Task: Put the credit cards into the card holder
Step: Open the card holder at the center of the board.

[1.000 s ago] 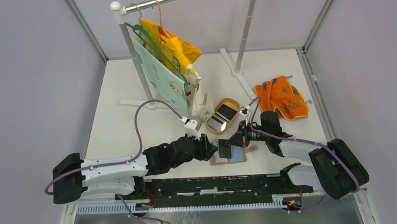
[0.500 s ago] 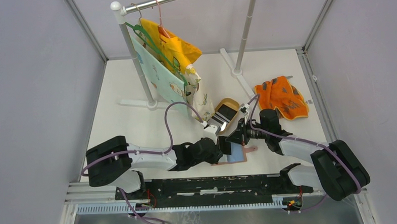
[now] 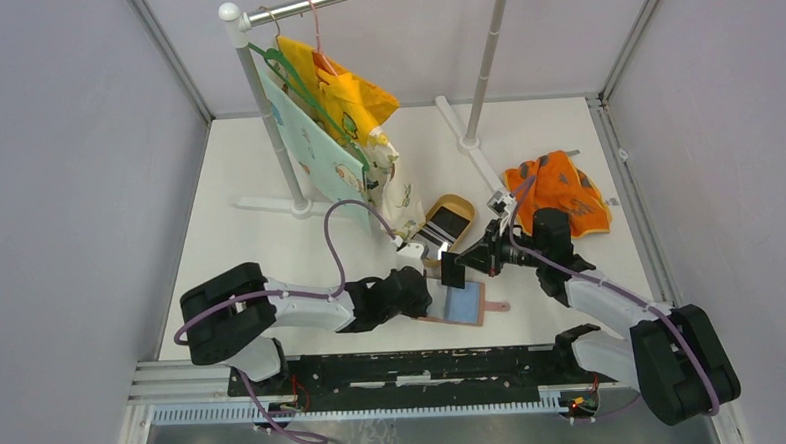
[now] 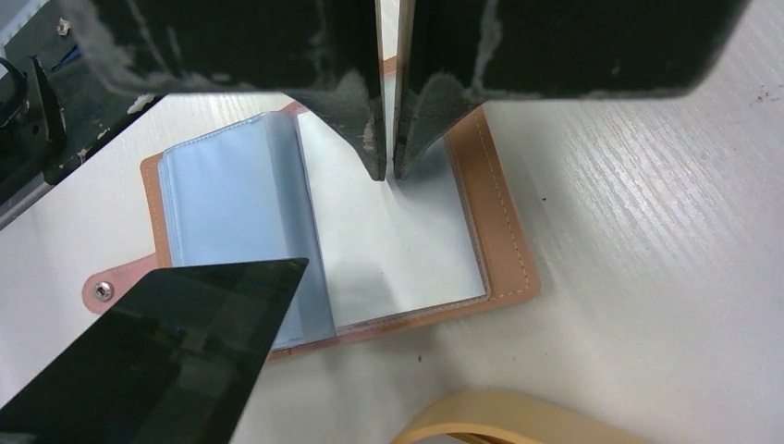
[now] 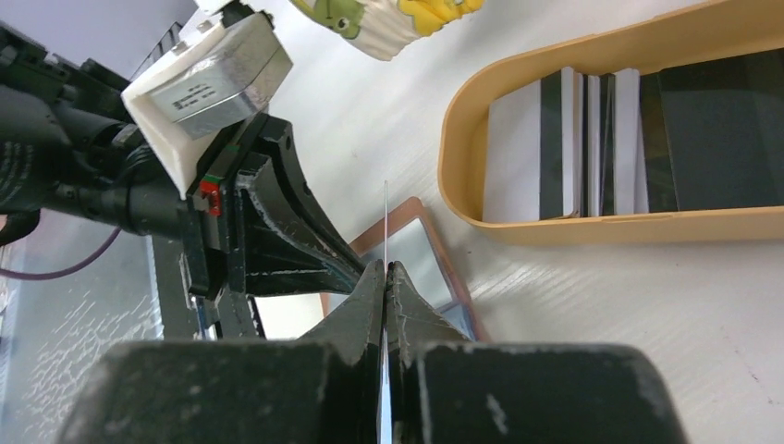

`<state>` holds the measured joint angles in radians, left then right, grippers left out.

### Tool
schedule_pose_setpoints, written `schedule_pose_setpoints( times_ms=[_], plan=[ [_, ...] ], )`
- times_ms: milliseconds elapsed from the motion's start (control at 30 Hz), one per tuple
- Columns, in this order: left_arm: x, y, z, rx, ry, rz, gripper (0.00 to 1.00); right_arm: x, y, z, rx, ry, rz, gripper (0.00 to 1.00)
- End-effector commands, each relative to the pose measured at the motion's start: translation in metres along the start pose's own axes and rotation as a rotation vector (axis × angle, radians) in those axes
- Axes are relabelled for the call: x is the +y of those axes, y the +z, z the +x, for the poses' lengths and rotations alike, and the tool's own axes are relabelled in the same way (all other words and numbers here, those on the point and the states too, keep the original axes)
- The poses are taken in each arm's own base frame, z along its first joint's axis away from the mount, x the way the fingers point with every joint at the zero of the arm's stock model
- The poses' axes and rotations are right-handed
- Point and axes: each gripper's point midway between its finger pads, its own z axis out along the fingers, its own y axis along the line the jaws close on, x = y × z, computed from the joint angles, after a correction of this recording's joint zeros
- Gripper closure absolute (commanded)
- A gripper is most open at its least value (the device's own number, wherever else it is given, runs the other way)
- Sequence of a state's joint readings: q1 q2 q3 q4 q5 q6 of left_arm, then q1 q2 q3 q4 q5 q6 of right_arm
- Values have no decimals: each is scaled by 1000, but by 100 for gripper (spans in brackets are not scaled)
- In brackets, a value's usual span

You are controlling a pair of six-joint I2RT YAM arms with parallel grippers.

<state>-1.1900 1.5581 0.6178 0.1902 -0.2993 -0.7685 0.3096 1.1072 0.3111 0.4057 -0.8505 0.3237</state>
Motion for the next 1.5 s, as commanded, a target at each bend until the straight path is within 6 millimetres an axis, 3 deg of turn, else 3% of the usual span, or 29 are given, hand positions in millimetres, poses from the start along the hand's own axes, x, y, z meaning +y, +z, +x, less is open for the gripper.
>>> schedule_pose_setpoints(
  times_ms=[0, 400, 700, 1067, 1333, 1467],
  plan=[
    [-5, -3, -2, -10, -30, 49, 87, 17, 0, -20, -30, -93, -107, 100],
    [-22, -18, 1, -41, -115, 216, 87, 19, 4, 15, 71, -70, -224, 100],
    [-34, -23, -13, -88, -126, 391, 77, 10, 10, 27, 100, 28, -214, 100],
    [-29, -24, -34, -122, -190, 496, 54, 25, 12, 20, 89, 91, -325, 100],
    [-37, -26, -42, -119, -172, 597, 52, 35, 15, 6, 49, 103, -394, 100],
    [-37, -26, -43, -109, -175, 637, 52, 42, 16, 11, 72, 77, -430, 100]
  ],
)
